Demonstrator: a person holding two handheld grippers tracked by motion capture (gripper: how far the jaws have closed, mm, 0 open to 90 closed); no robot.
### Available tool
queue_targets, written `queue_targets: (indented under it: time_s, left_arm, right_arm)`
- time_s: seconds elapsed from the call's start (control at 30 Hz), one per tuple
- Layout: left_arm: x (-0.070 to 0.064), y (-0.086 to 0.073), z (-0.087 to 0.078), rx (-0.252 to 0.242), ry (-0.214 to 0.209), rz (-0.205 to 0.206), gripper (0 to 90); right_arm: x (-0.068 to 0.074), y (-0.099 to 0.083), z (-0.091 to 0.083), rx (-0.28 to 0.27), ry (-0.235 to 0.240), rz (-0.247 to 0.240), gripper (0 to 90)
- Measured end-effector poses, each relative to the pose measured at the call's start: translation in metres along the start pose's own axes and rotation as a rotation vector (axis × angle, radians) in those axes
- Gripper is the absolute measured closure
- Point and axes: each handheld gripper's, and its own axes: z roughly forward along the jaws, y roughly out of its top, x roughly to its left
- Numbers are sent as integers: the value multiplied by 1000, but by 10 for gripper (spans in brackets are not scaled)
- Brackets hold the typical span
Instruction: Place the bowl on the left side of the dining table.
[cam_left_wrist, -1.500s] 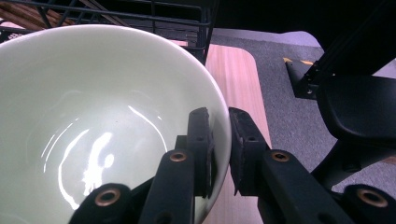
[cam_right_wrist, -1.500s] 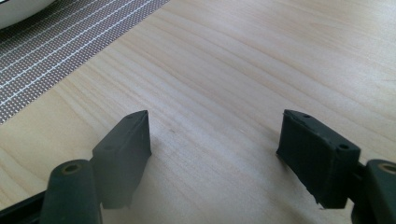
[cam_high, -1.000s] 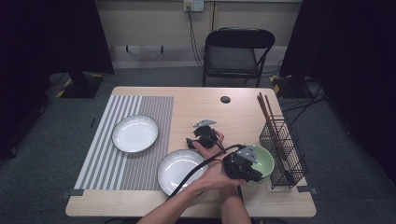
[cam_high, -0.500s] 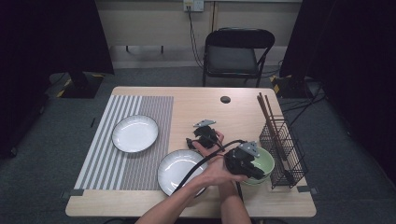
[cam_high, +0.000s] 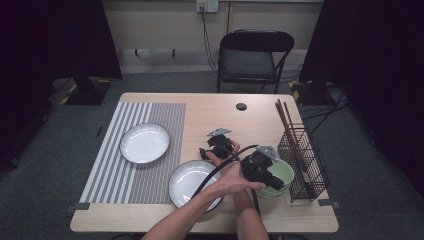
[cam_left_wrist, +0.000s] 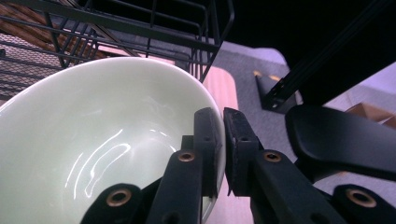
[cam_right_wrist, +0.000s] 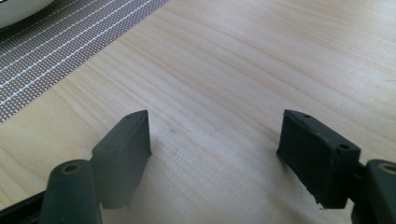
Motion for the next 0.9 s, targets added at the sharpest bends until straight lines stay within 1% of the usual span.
queue_targets:
  time_s: [0.03,0.1,0.13,0.17,0.23,0.27,0.33,0.43,0.53,0.57,0.6,0.67,0.7,0.8,0.83,0.9]
  left_arm:
    - [0,0,0,-1,-3,-15,848]
    - [0,0,0,-1,-1,-16,848]
    - [1,0,0,-6,-6,-22,848]
    - [2,1,-1,-1,-14,-39,846]
    - [2,1,-1,0,-19,-35,846]
    - [2,1,-1,6,-14,-31,845]
    - [1,1,0,0,-8,-25,846]
    - [0,1,0,5,-1,-17,846]
    - [-2,0,2,31,9,0,842]
    - [-3,0,3,32,14,2,840]
    - [-3,0,3,52,21,10,838]
    - [-4,0,4,36,23,12,839]
    - [-4,0,3,43,26,18,840]
    - [-5,0,4,41,29,18,840]
    - [-5,0,4,41,29,11,840]
    - [-5,-1,4,45,31,17,838]
  right_arm:
    - [0,0,0,0,1,-1,244]
    - [0,0,0,0,0,0,244]
    - [0,0,0,0,0,0,244]
    - [0,0,0,0,0,0,244]
    - [0,0,0,0,0,0,244]
    - [0,0,0,0,0,0,244]
    - [0,0,0,0,1,-1,244]
    - [0,0,0,0,1,-2,244]
    - [0,0,0,0,1,-1,244]
    - [0,0,0,0,1,-2,244]
    - [0,0,0,2,-1,-2,244]
    - [0,0,0,2,-1,-2,244]
    - [0,0,0,2,0,-2,244]
    - [0,0,0,1,-2,-1,244]
    - [0,0,0,1,-2,-1,244]
    - [0,0,0,2,-1,-2,244]
